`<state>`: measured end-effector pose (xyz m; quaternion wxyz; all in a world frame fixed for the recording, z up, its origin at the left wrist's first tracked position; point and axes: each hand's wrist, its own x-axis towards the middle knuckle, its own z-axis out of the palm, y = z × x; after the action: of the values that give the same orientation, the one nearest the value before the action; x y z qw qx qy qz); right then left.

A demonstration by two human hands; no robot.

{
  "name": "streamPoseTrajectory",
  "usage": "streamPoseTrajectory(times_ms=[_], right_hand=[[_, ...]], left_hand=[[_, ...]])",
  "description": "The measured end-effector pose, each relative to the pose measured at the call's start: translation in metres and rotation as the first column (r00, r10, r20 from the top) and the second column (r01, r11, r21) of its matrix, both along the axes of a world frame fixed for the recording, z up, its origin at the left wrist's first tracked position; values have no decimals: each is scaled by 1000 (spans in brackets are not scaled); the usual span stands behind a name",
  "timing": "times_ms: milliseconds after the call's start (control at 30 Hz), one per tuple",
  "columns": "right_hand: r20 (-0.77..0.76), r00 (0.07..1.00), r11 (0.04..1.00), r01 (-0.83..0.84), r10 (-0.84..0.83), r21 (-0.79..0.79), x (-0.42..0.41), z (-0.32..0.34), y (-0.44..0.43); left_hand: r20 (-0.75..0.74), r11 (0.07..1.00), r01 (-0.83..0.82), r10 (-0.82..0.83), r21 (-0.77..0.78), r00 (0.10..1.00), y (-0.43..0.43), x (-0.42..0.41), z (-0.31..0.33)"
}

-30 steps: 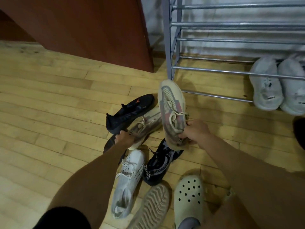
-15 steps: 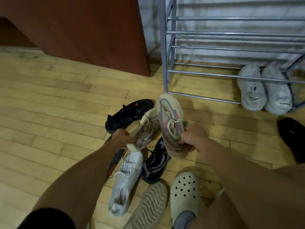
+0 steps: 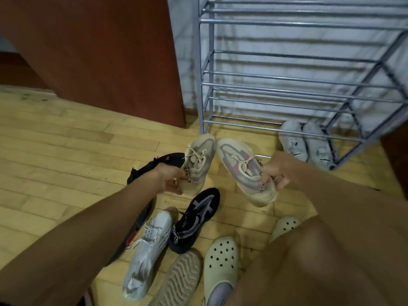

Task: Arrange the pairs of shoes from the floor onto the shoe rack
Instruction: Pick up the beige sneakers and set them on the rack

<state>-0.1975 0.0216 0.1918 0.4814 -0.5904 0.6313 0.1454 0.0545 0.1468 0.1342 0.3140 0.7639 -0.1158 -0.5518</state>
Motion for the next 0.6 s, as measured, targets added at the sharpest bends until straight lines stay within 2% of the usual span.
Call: streamPoseTrajectory(times_ms=[200,333,400,500,600], right_hand=[[86,982,981,158,-168,112,-28,9,-21],[9,992,990,125,-126,68,-42,-12,-52],[69,976,977,200,-205,69,-47,-31,-65],[226,900,927,370,-372,52,-50,-64,-86],[204,931,943,323,-302,-80,-45,-94,-109]], left_hand=[[-71,1000,-11,10,-21,997,-35,-51,-14],[-118,995,-71,63,-67,991,-71,-66,-29],[-117,993,-86,76,-79,990,-91,-69,-38],[-116,992,-95,85,-86,990,-124,-69,-54],[-134,990,-119,107,-81,985,-156,-67,-70]])
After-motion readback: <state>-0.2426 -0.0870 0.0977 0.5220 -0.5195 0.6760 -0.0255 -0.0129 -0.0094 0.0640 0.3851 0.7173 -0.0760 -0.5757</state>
